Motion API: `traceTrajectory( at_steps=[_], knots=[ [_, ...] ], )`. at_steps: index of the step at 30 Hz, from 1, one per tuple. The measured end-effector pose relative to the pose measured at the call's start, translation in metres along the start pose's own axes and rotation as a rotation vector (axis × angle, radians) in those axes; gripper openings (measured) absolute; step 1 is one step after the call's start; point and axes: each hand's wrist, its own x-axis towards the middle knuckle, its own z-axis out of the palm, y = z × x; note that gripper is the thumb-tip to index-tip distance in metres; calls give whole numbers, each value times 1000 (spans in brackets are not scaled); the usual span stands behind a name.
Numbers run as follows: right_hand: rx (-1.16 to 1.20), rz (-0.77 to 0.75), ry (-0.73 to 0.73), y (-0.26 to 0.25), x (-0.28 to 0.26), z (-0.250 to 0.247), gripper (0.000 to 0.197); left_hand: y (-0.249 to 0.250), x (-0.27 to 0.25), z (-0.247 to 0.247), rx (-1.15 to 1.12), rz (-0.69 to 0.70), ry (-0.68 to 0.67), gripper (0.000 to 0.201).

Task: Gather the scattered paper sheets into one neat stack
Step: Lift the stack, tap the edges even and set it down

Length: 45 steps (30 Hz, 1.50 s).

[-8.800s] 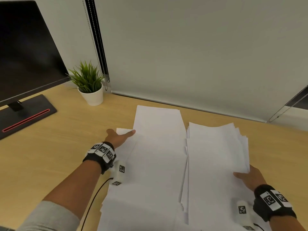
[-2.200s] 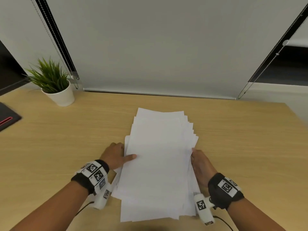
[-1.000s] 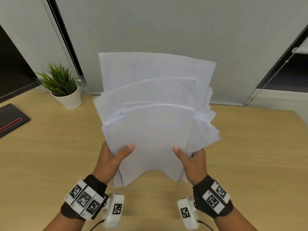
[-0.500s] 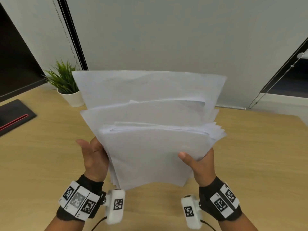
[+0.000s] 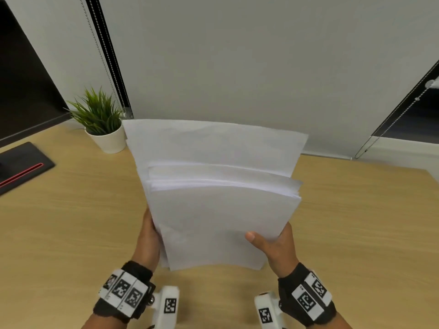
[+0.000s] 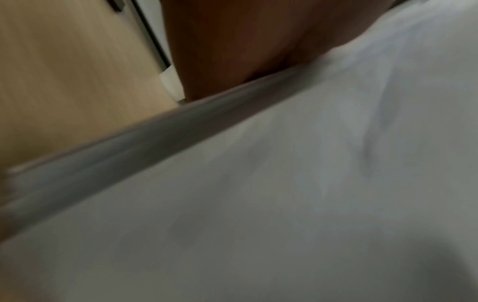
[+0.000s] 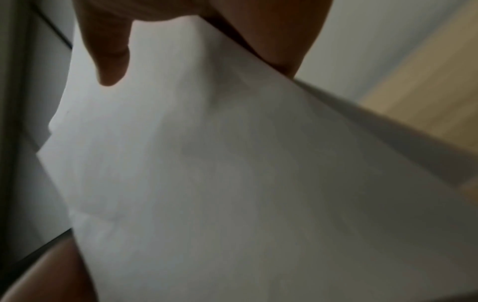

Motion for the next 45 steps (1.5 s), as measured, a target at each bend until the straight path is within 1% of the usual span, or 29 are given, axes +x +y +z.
traceTrajectory(
  at_steps=[1, 2, 3, 4, 6, 7, 9, 10, 11, 13, 14, 17, 18, 21, 24, 26, 28, 30, 32, 33, 34, 36, 38, 39, 41, 43, 45],
  knots=[
    [-5, 14, 8, 5, -2, 0, 73, -13, -2, -3, 32, -27, 23, 38],
    [-14, 23, 18, 9, -4, 1, 78, -25, -4, -7, 50, -53, 40, 38],
    [-25, 34, 25, 11, -5, 2, 82, -31, -7, -7, 67, -65, 42, 44],
    [-36, 47, 31, 13, -7, 1, 81, -34, -9, -7, 64, -74, 50, 46],
    [-44, 57, 52, 16, -12, -1, 67, -35, -12, -6, 24, -92, 78, 42],
    [-39, 52, 69, 17, -14, -3, 62, -32, -13, -5, 10, -102, 72, 48],
    [-46, 42, 100, 16, -18, -4, 57, -25, -14, -3, -33, -111, 62, 60],
    [-74, 43, 106, 16, -18, -2, 55, -22, -13, -1, -44, -106, 70, 61],
    [-110, 50, 103, 16, -19, 1, 51, -19, -13, 2, -33, -93, 86, 57],
    [-164, 52, 113, 17, -21, 8, 44, -16, -14, 8, -3, -55, 116, 42],
    [-171, 41, 129, 17, -22, 10, 43, -15, -14, 10, -3, -40, 108, 40],
    [-176, -7, 129, 16, -24, 9, 45, -15, -13, 6, -9, 25, 71, 65],
    [-187, -16, 107, 16, -26, 6, 47, -15, -12, 1, -6, 70, 64, 68],
    [-213, -15, 31, 15, -31, 1, 57, -2, -7, -6, 4, 218, 7, 69],
    [-206, -26, 2, 13, -33, 0, 75, 11, -3, -7, 51, 338, -98, 69],
    [-178, -62, 13, 9, -32, 2, 85, 17, -3, -4, 51, 384, -144, 64],
    [-168, -83, 18, 4, -31, 7, 88, 24, -3, 1, -7, 387, -171, 58],
    [-171, -96, 40, 4, -33, 11, 84, 27, -8, 5, -35, 397, -194, 48],
    [-206, -109, 80, 5, -35, 15, 68, 28, -15, 10, 32, 430, -181, 33],
    [-236, -120, 97, 5, -36, 19, 60, 26, -19, 13, 87, 439, -165, 32],
    [-249, -136, 110, 4, -36, 22, 57, 25, -21, 16, 146, 454, -142, 36],
    [-226, -155, 135, -1, -33, 28, 64, 25, -23, 23, 219, 479, -89, 42],
    [-188, -213, 130, -11, -28, 28, 67, 36, -20, 25, 197, 458, -50, 39],
    [-177, -253, 111, -18, -25, 26, 67, 45, -17, 23, 167, 437, -54, 35],
    [-127, -290, 37, -33, -18, 20, 69, 60, -9, 14, 110, 374, -108, 31],
    [-37, -241, -47, -42, -7, 13, 70, 66, -1, 7, 66, 319, -177, 32],
    [9, -130, -104, -44, 4, 8, 67, 65, 3, 9, 57, 289, -216, 33]
  ],
)
